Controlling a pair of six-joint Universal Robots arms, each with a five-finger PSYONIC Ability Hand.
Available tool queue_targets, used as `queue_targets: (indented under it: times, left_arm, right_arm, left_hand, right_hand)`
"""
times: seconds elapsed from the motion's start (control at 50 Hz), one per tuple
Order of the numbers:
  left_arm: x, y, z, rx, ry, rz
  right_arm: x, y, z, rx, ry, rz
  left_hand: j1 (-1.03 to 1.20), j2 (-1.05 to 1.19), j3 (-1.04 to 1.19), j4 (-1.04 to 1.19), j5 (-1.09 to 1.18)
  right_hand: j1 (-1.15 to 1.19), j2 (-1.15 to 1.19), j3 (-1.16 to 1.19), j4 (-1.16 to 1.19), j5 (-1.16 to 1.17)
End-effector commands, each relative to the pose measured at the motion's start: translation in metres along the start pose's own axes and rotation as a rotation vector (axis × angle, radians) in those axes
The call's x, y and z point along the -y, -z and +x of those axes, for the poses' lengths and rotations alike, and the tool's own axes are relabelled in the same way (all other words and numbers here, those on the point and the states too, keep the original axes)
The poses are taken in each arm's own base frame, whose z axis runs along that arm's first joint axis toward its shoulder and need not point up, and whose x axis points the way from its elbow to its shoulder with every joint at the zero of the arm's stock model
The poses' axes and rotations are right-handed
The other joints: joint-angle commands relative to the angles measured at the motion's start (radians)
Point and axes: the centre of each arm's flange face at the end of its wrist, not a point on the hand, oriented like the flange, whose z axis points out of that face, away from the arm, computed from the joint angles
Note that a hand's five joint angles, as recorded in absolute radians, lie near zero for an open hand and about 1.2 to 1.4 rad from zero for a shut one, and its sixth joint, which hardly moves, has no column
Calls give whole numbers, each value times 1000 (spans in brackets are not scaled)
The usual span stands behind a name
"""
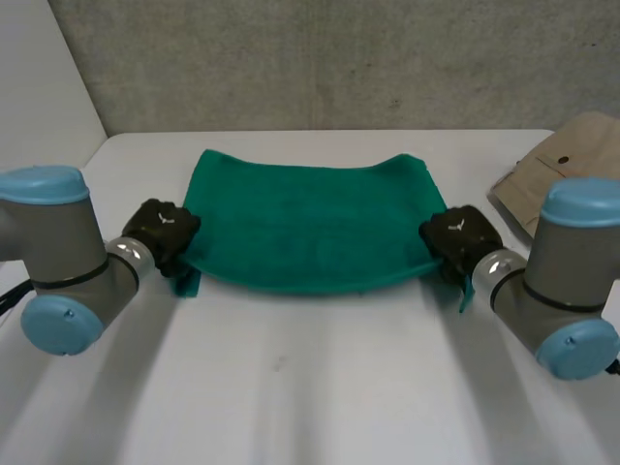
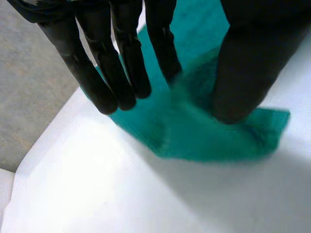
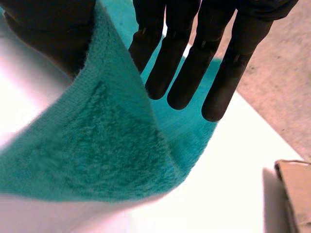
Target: Fold the laundry.
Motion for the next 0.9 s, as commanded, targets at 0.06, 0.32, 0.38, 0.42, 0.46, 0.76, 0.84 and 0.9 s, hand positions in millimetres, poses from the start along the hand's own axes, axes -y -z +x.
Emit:
queue_targets:
  times: [0.06, 0.32, 0.38, 0.42, 0.46, 0.76, 0.84, 0.9]
  left_arm:
    - [7, 1, 13, 22, -7, -15]
    - [14, 4, 31, 78, 49, -42]
    - [8, -1, 28, 114, 49, -69]
    - [3, -6, 26, 127, 51, -87]
    - [0, -9, 25, 127, 52, -94]
    - [-21, -38, -6, 190, 36, -113]
    - [-14, -33, -26, 209, 44, -88]
    - [1, -17, -46, 239, 58, -48]
  right_arm:
    - [3, 3, -4, -21, -16, 26]
    - [36, 12, 22, -113, -197, 115]
    - [40, 11, 30, -138, -257, 124]
    - [41, 10, 37, -159, -295, 123]
    - [42, 10, 41, -169, -319, 124]
    - [46, 16, 58, -196, -402, 126]
    - [45, 16, 61, -201, -380, 116]
    - [43, 17, 65, -207, -315, 90]
  left_hand:
    - [-262, -285, -297, -292, -292]
    - [-333, -356, -368, -362, -363]
    - [-301, -324, -336, -330, -331]
    - [-248, -271, -283, -277, -278]
    - [-221, -245, -257, -251, -252]
    - [619, 596, 584, 590, 589]
    - [621, 598, 586, 591, 591]
    - [621, 598, 586, 591, 591]
  right_hand:
    - [267, 222, 212, 201, 209]
    - [267, 222, 212, 201, 209]
    - [267, 222, 212, 201, 209]
    - [267, 222, 212, 201, 209]
    - [267, 222, 212, 201, 209]
    - [267, 222, 212, 201, 209]
    - [267, 222, 212, 201, 209]
    - [267, 222, 212, 201, 209]
